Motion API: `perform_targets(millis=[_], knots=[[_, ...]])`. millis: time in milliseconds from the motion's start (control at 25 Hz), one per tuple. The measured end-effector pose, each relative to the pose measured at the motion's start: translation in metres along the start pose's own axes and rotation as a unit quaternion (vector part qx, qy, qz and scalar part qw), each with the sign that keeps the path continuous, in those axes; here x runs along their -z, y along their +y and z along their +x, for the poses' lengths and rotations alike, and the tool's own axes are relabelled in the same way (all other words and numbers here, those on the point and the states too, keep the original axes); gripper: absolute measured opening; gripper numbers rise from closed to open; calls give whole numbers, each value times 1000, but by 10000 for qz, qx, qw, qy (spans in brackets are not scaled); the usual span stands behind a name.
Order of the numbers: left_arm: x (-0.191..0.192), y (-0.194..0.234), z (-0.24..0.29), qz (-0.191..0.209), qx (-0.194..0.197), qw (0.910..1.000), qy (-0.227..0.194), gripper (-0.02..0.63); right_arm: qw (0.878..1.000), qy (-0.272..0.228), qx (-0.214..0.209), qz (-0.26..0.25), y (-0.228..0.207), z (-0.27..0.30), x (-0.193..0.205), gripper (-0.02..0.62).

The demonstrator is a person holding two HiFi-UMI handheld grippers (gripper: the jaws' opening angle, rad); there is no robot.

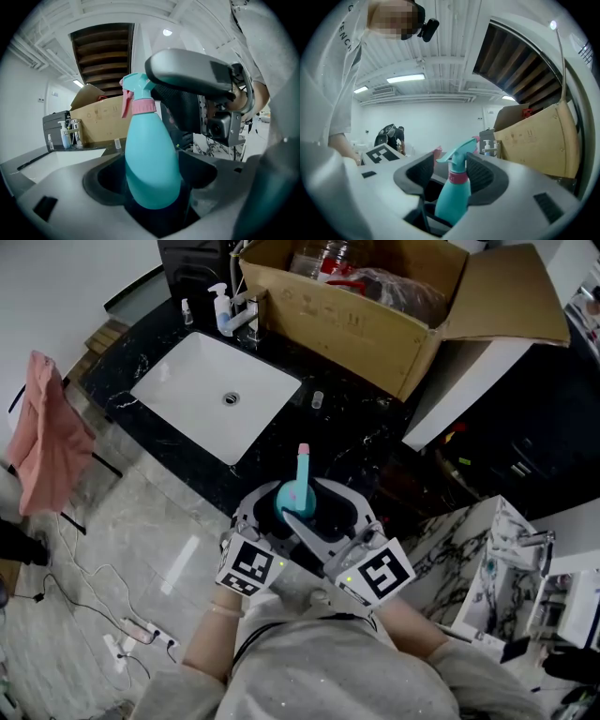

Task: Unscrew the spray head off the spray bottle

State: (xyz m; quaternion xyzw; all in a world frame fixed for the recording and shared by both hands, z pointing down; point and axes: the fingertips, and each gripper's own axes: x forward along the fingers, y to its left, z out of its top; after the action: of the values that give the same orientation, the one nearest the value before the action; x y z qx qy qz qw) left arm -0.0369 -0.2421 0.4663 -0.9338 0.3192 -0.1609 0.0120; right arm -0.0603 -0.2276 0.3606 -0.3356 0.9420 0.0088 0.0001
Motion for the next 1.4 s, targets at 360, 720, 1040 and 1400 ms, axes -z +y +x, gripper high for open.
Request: perform_targets(millis=[360,720,1040,1400], knots=[[-1,0,-1,15,52,10000,-61,357,9972,-46,536,510,-45,-29,4,109],[-2,1,0,-16,23,10000,-51,357,9974,-153,489,497,-48,-14,-3,99],[-2,1,-1,-38,-19,9999,-93,357,9955,60,-554,764,6,0,3,328],[-2,1,0,-33,2,9999,-123,357,9993,228,-57,280,-9,-24,8,244]])
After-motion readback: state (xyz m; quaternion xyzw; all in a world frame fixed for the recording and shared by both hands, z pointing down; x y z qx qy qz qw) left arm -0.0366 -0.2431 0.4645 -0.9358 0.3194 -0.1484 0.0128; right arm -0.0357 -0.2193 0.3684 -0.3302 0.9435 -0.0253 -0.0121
